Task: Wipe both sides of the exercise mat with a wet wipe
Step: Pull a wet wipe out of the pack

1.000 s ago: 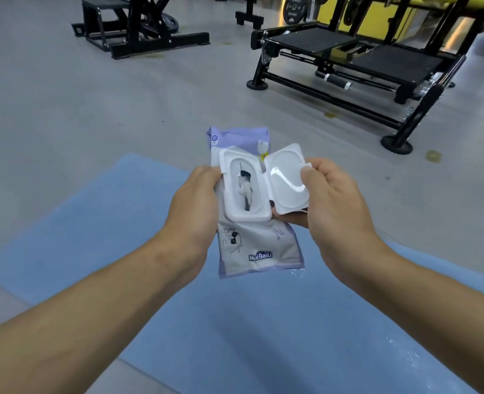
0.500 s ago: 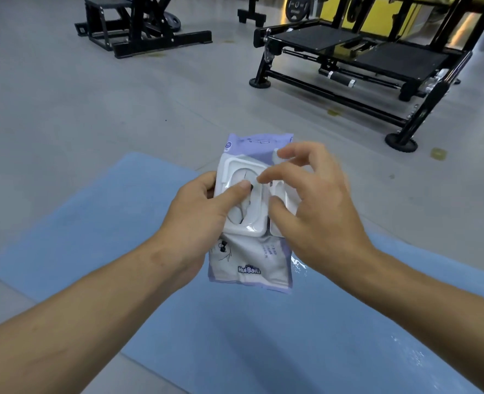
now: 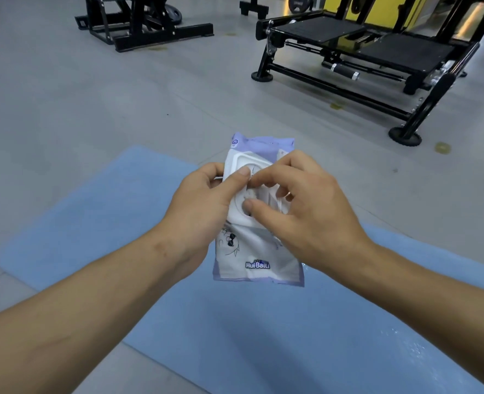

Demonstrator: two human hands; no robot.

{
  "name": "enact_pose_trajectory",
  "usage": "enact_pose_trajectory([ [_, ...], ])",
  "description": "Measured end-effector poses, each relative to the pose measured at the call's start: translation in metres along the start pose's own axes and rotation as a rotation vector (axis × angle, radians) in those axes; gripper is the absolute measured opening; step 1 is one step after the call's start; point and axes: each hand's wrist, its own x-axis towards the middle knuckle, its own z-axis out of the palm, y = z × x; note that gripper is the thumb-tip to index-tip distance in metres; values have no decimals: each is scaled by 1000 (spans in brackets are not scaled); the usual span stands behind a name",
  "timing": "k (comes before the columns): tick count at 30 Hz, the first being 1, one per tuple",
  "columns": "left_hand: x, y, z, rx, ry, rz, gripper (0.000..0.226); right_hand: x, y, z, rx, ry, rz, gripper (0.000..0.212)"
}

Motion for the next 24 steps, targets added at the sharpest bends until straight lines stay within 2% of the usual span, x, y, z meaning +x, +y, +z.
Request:
enact_pose_trajectory([
  [4,2,-1,2,-18,24,28,16,2,4,0,-14,-11,14,21],
  [10,1,0,3,-7,40,37,15,4,2,0,4,-7,29,8],
  [14,0,0,-1,16,31,36,17,3,-2,-1,121,23,34,8],
  [20,-1,0,-1,80,3,69,17,4,-6,-8,356,80,141,6],
  [24,-2,0,0,169,-12,70,14,4,-7,-11,445,129,123,7],
])
